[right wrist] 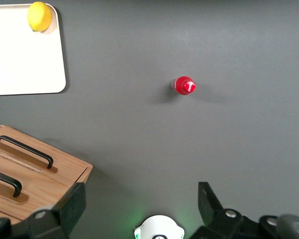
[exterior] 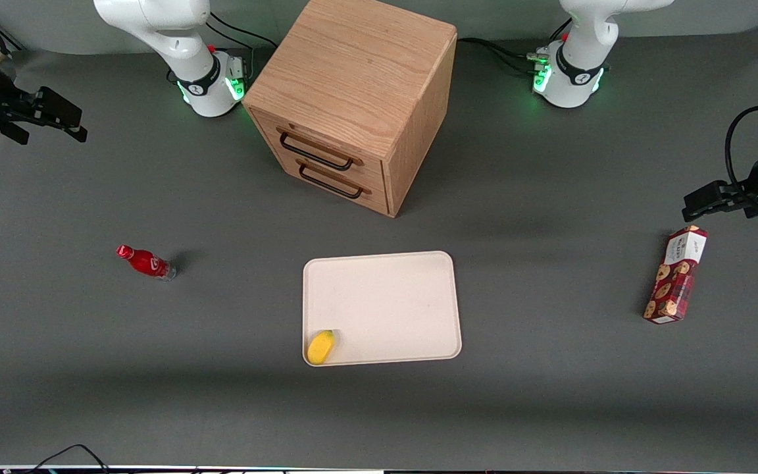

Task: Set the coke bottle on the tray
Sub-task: 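Move the right gripper down toward the red Coca-Cola bottle's cap end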

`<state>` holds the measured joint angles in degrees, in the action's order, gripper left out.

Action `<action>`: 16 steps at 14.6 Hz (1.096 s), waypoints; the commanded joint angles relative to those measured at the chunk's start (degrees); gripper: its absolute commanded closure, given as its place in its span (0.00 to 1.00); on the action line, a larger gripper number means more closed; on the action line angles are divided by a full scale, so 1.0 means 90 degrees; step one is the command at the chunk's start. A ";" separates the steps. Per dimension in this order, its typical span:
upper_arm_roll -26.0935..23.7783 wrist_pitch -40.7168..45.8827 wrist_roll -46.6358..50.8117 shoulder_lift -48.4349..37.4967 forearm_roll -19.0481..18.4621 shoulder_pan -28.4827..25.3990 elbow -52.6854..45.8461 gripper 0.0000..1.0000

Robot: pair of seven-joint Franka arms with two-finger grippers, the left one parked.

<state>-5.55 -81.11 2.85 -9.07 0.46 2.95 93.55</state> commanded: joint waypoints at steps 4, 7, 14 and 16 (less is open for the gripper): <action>0.0079 -0.0002 0.0074 0.0187 0.0066 0.0014 -0.0209 0.00; 0.0371 -0.0478 -0.0382 0.0576 -0.0090 0.0043 -0.0170 0.00; 0.0792 -0.3765 -0.1187 0.1867 -0.0227 0.0043 0.2041 0.00; 0.0802 -0.4588 -0.1128 0.1867 -0.0227 0.0043 0.2767 0.00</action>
<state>1.68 -116.24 -7.32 11.28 -0.50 3.60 110.08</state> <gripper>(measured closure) 0.000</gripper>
